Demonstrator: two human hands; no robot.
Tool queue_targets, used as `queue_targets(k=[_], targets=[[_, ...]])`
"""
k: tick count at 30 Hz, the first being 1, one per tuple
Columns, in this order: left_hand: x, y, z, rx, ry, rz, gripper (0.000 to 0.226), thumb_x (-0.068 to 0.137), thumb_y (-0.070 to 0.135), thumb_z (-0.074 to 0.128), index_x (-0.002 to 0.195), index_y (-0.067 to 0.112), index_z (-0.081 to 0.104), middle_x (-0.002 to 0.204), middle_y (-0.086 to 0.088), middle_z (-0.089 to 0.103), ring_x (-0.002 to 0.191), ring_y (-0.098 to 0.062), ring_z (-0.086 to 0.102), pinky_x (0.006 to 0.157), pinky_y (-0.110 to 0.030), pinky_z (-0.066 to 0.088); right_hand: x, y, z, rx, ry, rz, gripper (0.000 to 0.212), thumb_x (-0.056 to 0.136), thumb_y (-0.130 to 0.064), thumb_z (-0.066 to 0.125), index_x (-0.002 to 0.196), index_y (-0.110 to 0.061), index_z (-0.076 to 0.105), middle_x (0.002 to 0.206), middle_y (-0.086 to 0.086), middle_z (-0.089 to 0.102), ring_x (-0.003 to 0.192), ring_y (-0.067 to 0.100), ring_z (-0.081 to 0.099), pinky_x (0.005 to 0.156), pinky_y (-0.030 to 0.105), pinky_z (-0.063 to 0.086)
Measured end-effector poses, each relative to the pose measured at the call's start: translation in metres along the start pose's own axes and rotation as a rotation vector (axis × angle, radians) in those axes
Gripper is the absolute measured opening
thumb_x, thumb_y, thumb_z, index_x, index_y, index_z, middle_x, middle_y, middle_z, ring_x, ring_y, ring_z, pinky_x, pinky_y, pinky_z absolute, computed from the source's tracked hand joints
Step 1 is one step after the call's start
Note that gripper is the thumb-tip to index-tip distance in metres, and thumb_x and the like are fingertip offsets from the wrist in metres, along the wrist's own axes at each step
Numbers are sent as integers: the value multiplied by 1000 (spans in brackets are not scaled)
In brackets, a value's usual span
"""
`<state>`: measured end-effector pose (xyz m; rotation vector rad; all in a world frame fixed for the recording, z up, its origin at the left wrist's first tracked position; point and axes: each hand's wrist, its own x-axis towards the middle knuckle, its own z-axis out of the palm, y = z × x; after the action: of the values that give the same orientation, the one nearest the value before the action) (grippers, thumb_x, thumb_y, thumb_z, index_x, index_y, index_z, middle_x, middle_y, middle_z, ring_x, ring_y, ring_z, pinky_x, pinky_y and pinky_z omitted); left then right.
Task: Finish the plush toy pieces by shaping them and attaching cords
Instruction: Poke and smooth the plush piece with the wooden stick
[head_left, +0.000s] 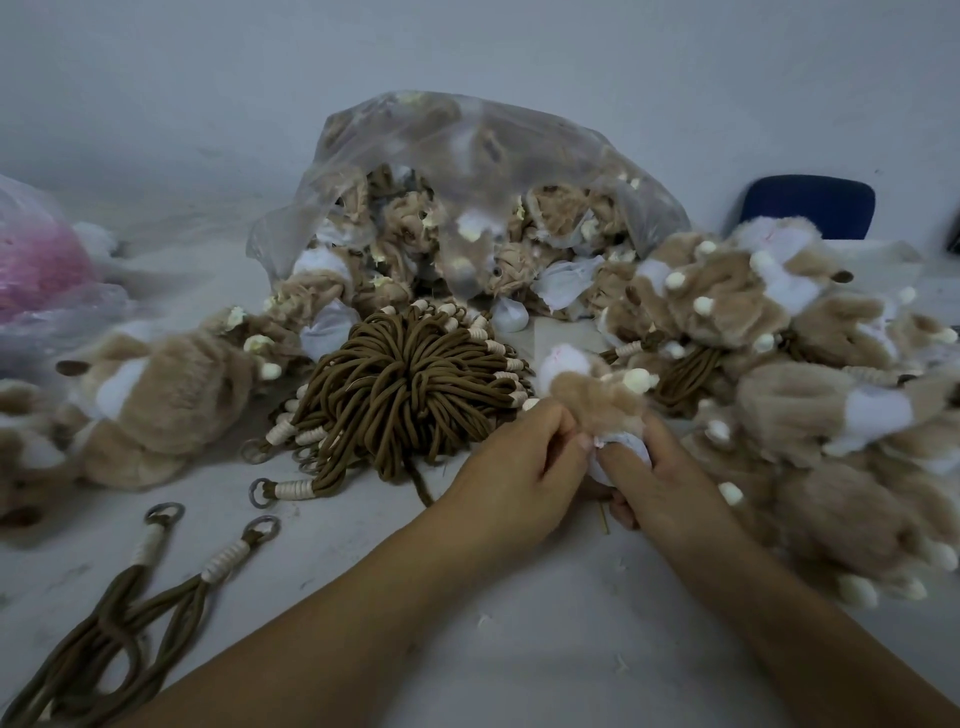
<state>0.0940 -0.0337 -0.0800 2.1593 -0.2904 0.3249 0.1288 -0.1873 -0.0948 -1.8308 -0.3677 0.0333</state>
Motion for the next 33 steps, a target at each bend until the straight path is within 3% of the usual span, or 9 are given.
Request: queue_targets(k=[2, 6, 11, 14, 17, 21, 26, 29, 33], targets=[[-2, 2, -2, 133, 12, 77, 19, 100, 28, 50, 81, 26, 46, 70, 9, 51, 66, -7, 49, 56, -23, 38, 0, 0, 1, -25, -5, -12, 20, 89, -33, 54, 90, -53, 55, 64, -24, 62, 56, -8, 55, 58, 23, 40], [-5, 6, -1, 292, 61, 206, 18, 98, 25, 52, 81, 24, 45, 67, 11, 49, 67, -9, 48, 54, -16, 33, -1, 1, 2, -7, 2, -10, 23, 76, -46, 53, 99, -46, 57, 67, -22, 63, 60, -7, 57, 58, 22, 40], [-7, 9, 0, 318, 48, 315, 19, 96, 21, 52, 79, 22, 44, 70, 12, 44, 60, -9, 43, 53, -25, 31, 1, 5, 1, 30, 34, 47, 22, 69, -51, 49, 88, -42, 57, 58, -15, 59, 51, -3, 52, 51, 27, 38], [-8, 5, 3, 197, 50, 236, 18, 95, 28, 48, 78, 22, 45, 65, 10, 45, 61, -9, 45, 54, -25, 35, 4, 6, 3, 73, 22, 123, 22, 77, -51, 48, 89, -36, 58, 56, -14, 58, 47, 0, 51, 44, 23, 38], [-5, -6, 0, -16, 89, 30, 23, 98, 28, 49, 76, 21, 47, 63, 4, 48, 57, -5, 43, 52, -23, 35, 10, 0, 3, 284, -61, 279, 36, 97, -31, 37, 79, -11, 61, 48, 2, 54, 35, 12, 46, 34, 18, 33], [-3, -9, -2, -112, 119, -31, 21, 95, 31, 49, 76, 23, 45, 59, 13, 46, 54, -2, 40, 50, -16, 34, 2, -3, -2, 243, -117, 95, 27, 84, -45, 50, 71, -29, 69, 55, 4, 57, 46, 16, 49, 43, 28, 40], [-6, -6, -1, -46, 100, 33, 22, 90, 33, 46, 75, 17, 48, 64, -3, 50, 55, -6, 41, 53, -28, 36, -4, -4, -2, 169, -117, 40, 37, 71, -62, 57, 80, -28, 66, 56, -1, 56, 47, 11, 47, 44, 22, 40], [-10, 1, -2, 72, 103, 141, 20, 92, 31, 46, 75, 19, 46, 61, 6, 46, 58, -12, 46, 51, -24, 35, -4, -8, -1, 224, -53, 106, 21, 87, -41, 57, 75, -25, 64, 55, -4, 53, 44, 5, 40, 38, 19, 33], [-9, 8, 2, 325, 183, 384, 23, 92, 29, 43, 75, 15, 52, 67, 8, 48, 55, -12, 44, 46, -31, 37, -1, -7, -2, 273, 13, 174, 35, 95, -18, 46, 63, -27, 57, 50, -8, 44, 41, 2, 32, 34, 17, 25]])
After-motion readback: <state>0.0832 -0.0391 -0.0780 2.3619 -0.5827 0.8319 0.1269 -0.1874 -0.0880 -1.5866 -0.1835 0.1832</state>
